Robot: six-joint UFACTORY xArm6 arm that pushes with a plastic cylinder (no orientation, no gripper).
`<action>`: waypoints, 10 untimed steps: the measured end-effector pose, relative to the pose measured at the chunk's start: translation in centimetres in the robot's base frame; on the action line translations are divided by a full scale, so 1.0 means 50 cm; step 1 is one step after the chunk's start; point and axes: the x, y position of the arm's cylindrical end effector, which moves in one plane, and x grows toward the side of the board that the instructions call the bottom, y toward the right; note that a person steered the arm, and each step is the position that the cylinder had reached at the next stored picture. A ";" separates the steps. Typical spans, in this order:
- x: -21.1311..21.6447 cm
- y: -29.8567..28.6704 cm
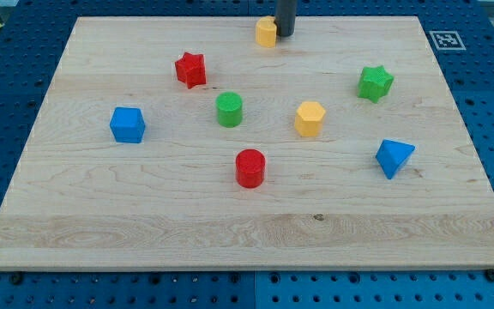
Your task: Place the heart vertically above the green circle
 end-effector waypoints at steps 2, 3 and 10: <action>0.000 -0.092; -0.037 -0.096; 0.029 -0.117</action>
